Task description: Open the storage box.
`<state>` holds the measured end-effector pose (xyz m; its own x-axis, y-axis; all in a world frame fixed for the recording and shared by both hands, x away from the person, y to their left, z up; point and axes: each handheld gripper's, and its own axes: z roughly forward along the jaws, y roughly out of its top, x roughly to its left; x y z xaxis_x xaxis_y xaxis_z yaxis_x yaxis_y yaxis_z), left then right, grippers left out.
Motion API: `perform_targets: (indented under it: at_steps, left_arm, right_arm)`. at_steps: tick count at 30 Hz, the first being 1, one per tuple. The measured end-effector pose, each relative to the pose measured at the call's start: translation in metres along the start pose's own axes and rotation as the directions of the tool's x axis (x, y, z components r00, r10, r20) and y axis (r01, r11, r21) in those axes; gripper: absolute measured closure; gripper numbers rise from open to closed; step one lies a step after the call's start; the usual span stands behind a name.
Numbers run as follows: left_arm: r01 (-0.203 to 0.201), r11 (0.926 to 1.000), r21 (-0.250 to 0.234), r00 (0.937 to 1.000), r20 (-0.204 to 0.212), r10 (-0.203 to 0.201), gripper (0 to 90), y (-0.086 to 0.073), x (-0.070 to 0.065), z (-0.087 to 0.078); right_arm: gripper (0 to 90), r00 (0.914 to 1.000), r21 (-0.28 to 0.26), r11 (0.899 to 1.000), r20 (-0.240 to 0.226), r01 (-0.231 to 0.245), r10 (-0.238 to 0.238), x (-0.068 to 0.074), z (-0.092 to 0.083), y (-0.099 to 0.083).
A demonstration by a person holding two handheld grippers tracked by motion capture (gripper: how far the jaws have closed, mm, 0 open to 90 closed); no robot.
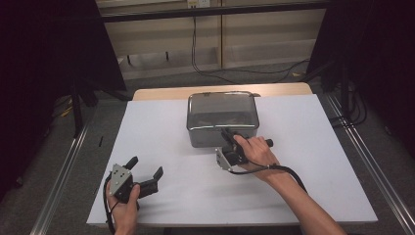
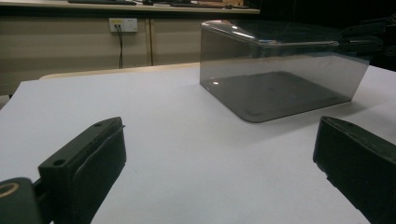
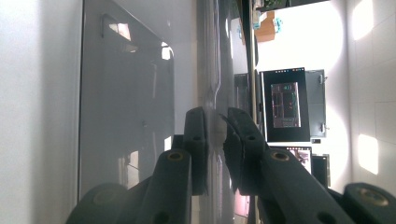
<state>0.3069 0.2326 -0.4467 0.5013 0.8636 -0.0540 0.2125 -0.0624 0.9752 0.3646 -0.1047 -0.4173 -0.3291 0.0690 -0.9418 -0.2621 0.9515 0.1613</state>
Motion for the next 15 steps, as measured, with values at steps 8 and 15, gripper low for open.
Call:
perform_targets:
  at_steps: [8, 15]
  left_arm:
    - [-0.003, 1.0, -0.001, 1.0, 0.001, 0.003, 2.7, 0.0008, 0.0, 0.0025]
    - [-0.005, 1.0, -0.001, 1.0, 0.008, 0.005, 2.7, 0.0014, 0.0005, 0.0031]
  right_arm:
    - [80.4, 0.9998, -0.01, 1.0, -0.009, -0.016, 0.016, -0.0027, -0.0021, 0.0]
    - [81.5, 0.9996, -0.016, 1.0, -0.017, -0.025, 0.024, -0.0038, -0.0033, 0.0014]
